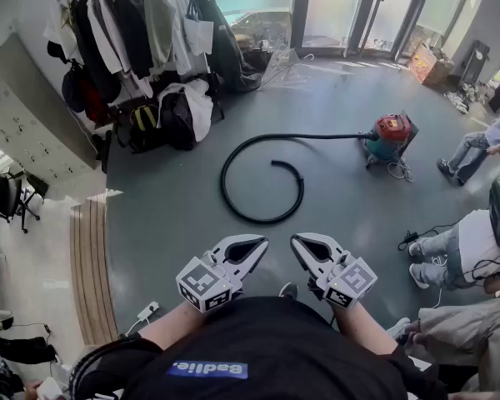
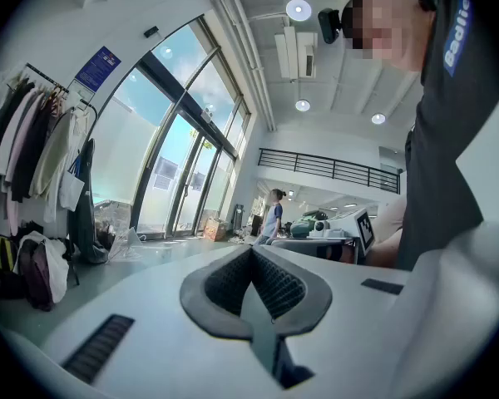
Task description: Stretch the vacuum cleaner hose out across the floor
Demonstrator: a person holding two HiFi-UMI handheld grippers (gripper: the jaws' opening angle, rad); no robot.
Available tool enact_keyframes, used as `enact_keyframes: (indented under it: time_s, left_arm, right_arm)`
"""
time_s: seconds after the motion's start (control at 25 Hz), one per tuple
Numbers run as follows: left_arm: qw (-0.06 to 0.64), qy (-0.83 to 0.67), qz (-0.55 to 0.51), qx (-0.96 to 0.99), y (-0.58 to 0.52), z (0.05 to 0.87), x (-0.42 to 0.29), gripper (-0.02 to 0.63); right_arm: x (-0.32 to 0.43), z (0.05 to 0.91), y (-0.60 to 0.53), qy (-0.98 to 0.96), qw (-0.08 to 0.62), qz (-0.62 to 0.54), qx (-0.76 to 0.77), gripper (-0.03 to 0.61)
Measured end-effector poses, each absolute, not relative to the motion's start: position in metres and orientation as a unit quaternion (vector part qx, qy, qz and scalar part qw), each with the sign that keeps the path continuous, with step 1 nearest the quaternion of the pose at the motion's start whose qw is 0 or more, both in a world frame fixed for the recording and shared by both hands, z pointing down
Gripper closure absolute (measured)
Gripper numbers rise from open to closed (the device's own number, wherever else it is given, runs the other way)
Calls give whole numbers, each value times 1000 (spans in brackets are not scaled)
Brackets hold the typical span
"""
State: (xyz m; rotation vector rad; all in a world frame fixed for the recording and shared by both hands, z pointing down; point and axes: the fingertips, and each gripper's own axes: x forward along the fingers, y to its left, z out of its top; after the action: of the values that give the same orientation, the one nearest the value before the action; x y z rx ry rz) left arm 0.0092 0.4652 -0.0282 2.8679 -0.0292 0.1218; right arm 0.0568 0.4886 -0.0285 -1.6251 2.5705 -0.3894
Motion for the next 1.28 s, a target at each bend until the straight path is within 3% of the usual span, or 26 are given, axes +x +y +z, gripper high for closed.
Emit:
enact_keyframes:
  time_s: [0.68, 1.28]
  left_arm:
    - [134, 5, 50, 990, 478, -25, 46, 605]
    - [122, -10, 62, 991, 496, -19, 135, 605]
  right_arm:
    - [85, -26, 505, 837, 54, -133, -528, 577]
    - [178, -13, 523, 843, 71, -137, -516, 577]
